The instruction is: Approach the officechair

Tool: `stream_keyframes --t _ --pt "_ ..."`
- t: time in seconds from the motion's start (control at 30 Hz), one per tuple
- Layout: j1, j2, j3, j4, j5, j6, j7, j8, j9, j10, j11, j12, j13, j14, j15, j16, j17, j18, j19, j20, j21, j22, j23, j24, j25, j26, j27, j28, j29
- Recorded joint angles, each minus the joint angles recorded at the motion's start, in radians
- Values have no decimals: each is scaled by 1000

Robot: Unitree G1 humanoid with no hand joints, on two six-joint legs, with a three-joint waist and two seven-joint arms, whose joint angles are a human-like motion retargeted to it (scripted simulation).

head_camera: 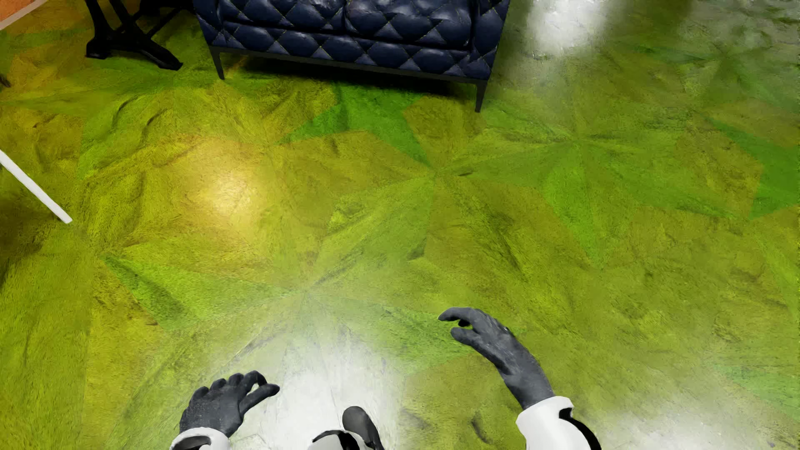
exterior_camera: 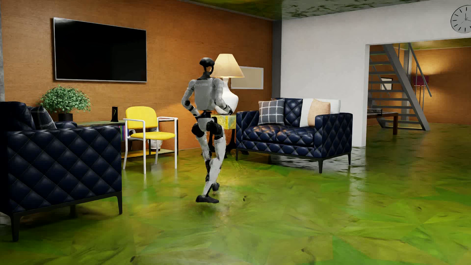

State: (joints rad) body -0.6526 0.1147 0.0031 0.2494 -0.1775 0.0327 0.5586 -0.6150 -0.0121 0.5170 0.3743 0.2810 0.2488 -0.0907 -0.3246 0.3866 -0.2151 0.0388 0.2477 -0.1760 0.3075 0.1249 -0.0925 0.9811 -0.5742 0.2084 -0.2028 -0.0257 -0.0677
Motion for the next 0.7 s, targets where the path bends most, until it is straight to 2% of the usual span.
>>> stream_keyframes --t 0.03,0.07,0.1,0.13,0.17,0.2,0.23,0.27,0.3,0.33,0.37,0.4,0.43,0.5,0.53,0.57,0.6,0.63,0.7 --pt "54 32 13 -38 -24 3 53 -6 -4 -48 56 48 -7 38 26 -35 -10 190 1 65 -1 -28 21 -22 -52 -1 8 4 -12" --pt "94 18 23 -69 -93 0 33 40 -3 -26 216 96 4 0 117 -79 -16 208 14 122 -15 -50 37 -51 -111 -5 11 12 -21" --pt "128 -44 26 -105 -168 -9 8 132 6 16 432 120 15 -53 237 -120 -8 209 -78 161 -33 -53 54 -60 -169 -6 29 15 -33" --pt "153 -125 23 -140 -240 -24 -16 179 16 59 634 124 39 -101 322 -143 22 209 -194 183 -64 -43 74 -40 -220 -5 48 13 -46" --pt "174 -209 12 -179 -267 -38 -49 229 25 82 778 107 76 -133 330 -157 68 209 -160 194 -99 -19 93 16 -255 -12 58 3 -56" --pt "202 -311 -5 -220 -225 -48 -97 307 31 73 868 79 107 -145 289 -162 113 208 -127 185 -135 0 110 80 -263 -26 58 -13 -59" --pt "239 -397 -18 -260 -184 -51 -158 358 33 40 899 51 146 -144 270 -165 141 198 -67 167 -169 15 115 120 -246 -54 52 -26 -58" --pt "277 -454 -28 -298 -185 -52 -226 361 33 3 874 13 176 -141 221 -176 157 183 -18 132 -203 29 122 121 -214 -73 52 -40 -47" --pt "316 -496 -39 -328 -204 -54 -296 345 31 -29 808 -20 204 -143 174 -191 162 166 -17 93 -233 42 131 93 -184 -88 56 -50 -31" --pt "350 -531 -49 -350 -223 -57 -362 330 30 -47 709 -48 223 -155 136 -204 155 149 -39 53 -260 53 143 52 -169 -99 62 -63 -17" --pt "377 -560 -59 -369 -231 -61 -428 336 29 -54 585 -84 239 -175 108 -222 147 131 -50 9 -280 84 137 15 -177 -107 84 -66 -7" --pt "399 -588 -69 -387 -216 -65 -497 397 27 -53 454 -114 249 -196 112 -234 137 112 -48 -27 -303 107 138 -13 -189 -108 101 -71 -8" --pt "421 -606 -76 -401 -188 -69 -566 499 26 -54 319 -138 256 -214 166 -243 134 92 -36 -56 -327 125 148 -30 -194 -102 115 -67 -13" --pt "460 -576 -80 -413 -115 -81 -691 757 21 -57 43 -154 252 -245 310 -251 142 52 -10 -92 -371 164 197 -50 -183 -67 139 -39 -28" --pt "473 -547 -73 -407 -85 -86 -745 817 19 -51 -45 -151 248 -258 358 -249 147 34 0 -101 -385 193 229 -60 -174 -43 147 -25 -35" --pt "481 -533 -61 -391 -78 -90 -789 785 18 -38 -38 -144 240 -273 340 -241 151 14 0 -102 -390 227 261 -73 -165 -15 153 -15 -38" --pt "478 -520 -50 -377 -93 -95 -821 711 17 -7 7 -134 243 -295 232 -241 147 -8 2 -99 -387 276 278 -89 -158 16 159 2 -36" --pt "475 -503 -44 -356 -95 -100 -850 646 17 19 35 -113 218 -297 165 -224 139 -25 -13 -76 -376 309 313 -112 -147 43 169 8 -34" --pt "435 -443 -37 -310 -64 -96 -906 537 20 101 22 -84 159 -256 103 -204 131 -61 -51 -4 -341 397 401 -179 -108 105 213 41 -34"
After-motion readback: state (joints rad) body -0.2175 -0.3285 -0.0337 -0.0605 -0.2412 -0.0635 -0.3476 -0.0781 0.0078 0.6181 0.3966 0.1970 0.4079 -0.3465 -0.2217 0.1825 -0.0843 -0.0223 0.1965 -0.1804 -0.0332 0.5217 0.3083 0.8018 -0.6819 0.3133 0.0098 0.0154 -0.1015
